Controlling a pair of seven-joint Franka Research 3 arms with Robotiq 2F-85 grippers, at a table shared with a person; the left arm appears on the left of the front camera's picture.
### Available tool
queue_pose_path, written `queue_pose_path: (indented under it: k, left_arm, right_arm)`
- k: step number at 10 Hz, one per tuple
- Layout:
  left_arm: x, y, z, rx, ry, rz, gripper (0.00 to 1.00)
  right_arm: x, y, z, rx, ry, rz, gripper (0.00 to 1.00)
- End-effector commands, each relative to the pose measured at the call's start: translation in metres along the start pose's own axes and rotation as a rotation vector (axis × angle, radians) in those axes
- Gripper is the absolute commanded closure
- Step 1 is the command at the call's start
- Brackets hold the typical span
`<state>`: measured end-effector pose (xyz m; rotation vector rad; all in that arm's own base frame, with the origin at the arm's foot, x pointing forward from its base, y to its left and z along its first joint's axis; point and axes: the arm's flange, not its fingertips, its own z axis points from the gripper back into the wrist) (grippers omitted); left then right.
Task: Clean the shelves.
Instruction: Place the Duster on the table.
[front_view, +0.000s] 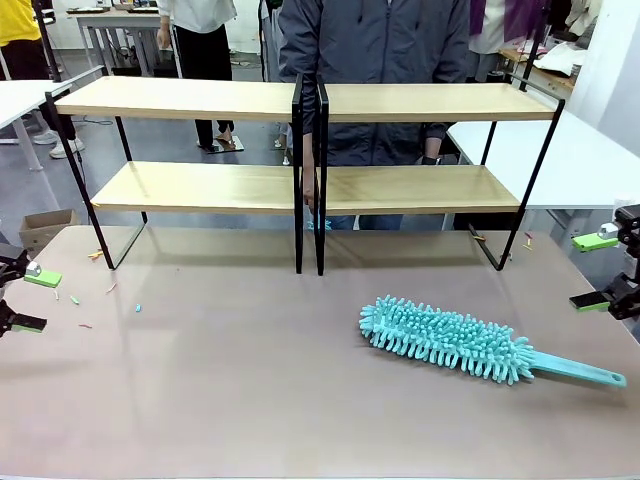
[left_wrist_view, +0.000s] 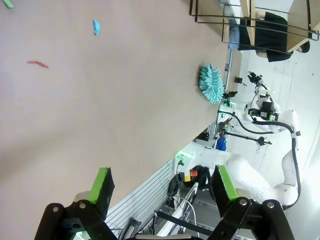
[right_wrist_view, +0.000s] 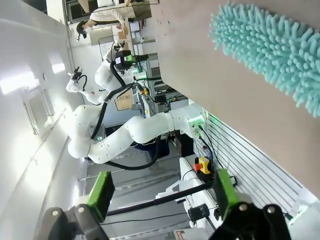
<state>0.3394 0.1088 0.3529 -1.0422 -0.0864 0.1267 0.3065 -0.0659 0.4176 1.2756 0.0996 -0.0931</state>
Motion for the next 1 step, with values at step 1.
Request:
queue_pose_path:
  k: [1]
  left_arm:
    - [-0.0055,-0.0011,-0.0015,-0.015,0.002,-0.010,0.00]
  right_arm:
    - [-0.0033,-0.0007,0.0036,0.002,0.002,0.018,0.00]
